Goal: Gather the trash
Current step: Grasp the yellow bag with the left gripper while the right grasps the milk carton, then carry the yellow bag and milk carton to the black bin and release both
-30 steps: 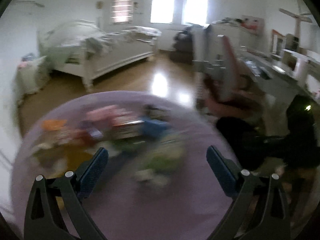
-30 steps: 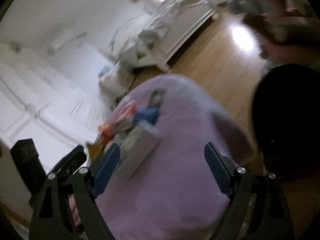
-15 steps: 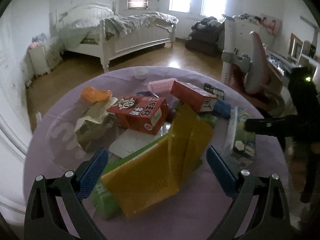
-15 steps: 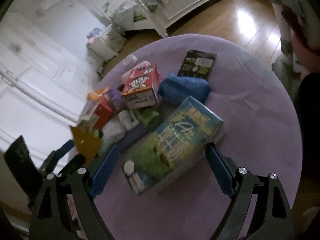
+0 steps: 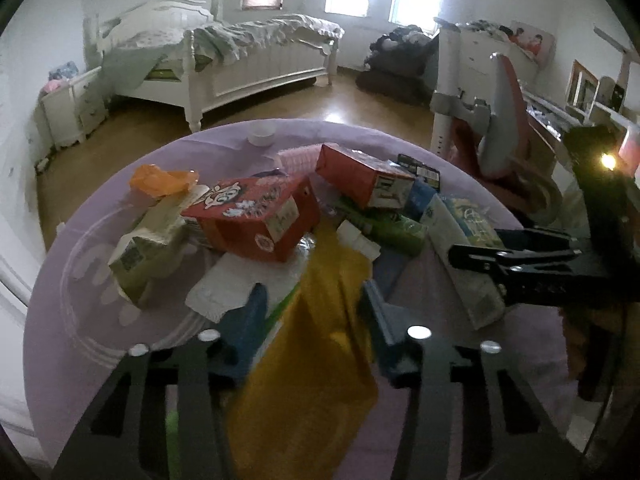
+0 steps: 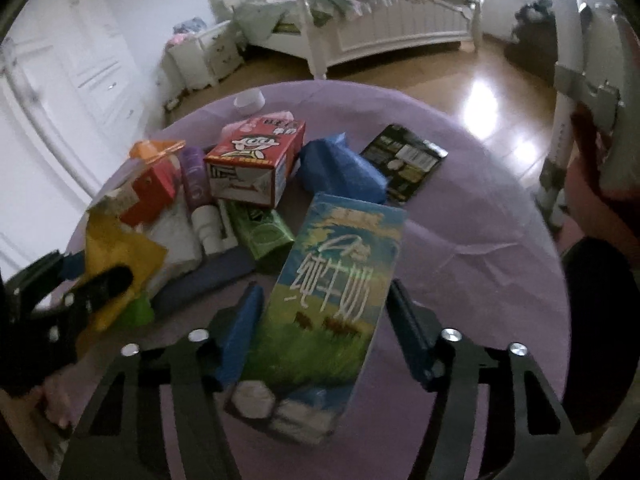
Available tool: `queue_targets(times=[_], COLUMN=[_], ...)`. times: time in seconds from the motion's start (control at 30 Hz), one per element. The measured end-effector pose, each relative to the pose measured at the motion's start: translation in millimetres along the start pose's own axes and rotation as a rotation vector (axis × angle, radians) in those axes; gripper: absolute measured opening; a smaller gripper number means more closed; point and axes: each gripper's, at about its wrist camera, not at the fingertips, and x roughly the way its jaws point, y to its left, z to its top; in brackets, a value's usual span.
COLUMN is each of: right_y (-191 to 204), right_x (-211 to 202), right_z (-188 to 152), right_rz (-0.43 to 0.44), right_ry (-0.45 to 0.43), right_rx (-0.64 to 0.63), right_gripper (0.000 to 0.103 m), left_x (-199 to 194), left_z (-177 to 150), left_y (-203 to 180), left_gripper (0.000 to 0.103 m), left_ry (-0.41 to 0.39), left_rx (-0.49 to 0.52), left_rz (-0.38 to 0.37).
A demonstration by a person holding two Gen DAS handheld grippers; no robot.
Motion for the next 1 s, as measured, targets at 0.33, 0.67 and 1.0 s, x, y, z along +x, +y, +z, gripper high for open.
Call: queue_targets(times=[0.33,0.67,1.0], right_y=[-28.5,-24.4,-29.6], right_x=[-48.6,-44.9,-62.9], right_z=[-22.3,-37.1,-42.2], right_rz=[0.221,0.272,0.313], right_ry=[-0.11,-0.095,-0.167], right_rx=[0.05,0.066,0.083], right_gripper=[0.056,0.056,0.056], left_x=[-19.5,-28.1,-81.1], left_z=[-8.5,-20.4,23.0], left_y=[4.2,1.0,-8.9], left_gripper=[0.033,0.027,0.026], left_ry=[-0.034,-0.045,-0.198], left_rx=[-0.092,-0.114,-0.16], left_rz=[-0.018,0.022,-0.01])
